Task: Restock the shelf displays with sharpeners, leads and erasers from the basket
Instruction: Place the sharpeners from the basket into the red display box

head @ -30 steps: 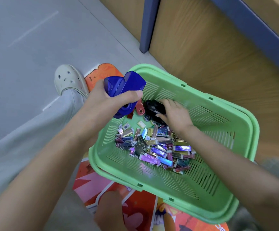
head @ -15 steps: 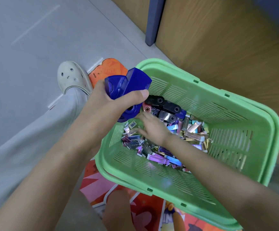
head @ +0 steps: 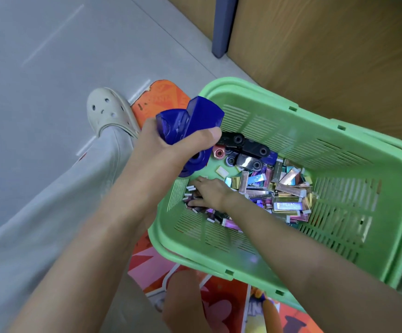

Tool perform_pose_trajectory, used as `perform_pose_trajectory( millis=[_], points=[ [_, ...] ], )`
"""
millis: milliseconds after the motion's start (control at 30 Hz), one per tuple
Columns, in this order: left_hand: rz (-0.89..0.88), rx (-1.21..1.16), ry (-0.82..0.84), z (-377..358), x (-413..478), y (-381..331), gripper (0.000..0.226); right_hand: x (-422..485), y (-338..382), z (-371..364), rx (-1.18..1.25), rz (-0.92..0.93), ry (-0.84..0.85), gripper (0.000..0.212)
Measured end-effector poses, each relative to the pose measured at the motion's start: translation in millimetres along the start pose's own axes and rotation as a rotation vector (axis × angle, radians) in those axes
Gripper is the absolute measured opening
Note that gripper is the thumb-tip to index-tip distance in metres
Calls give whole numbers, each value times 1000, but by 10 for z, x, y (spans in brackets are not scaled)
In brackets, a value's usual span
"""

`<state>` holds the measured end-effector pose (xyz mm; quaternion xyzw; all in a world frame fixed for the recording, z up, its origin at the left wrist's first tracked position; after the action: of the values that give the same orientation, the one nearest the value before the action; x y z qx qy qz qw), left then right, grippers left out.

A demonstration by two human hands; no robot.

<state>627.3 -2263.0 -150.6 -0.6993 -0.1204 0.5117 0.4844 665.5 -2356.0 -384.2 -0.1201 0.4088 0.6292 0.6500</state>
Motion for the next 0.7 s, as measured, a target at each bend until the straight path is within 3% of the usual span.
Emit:
perform_pose_trajectory(
  millis=[167,400,533,700],
  points=[
    [20,12,17,-13,6,56,86,-69,-41,-18,204,28,21,54],
    [31,64,29,-66,-24,121,83,-242,-114,-66,476,-21,-57,20],
    [47,58,4,-35,-25,162,74,-665,-214,-73,403,92,25,16],
    [47,62,-14,-13,-34,143,90,-1220,-563,-210,184,38,278,34]
  ],
)
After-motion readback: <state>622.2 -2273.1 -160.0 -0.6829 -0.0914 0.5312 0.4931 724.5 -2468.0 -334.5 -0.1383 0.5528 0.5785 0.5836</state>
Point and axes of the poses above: each hand's wrist, its own x-axis towards the middle knuckle, its own z-axis out of the back of the hand, y = z × x, the point moved 6 cm from there along x, towards the middle knuckle, and after that the axes turned 8 degrees about -x, right-handed, at the moved point
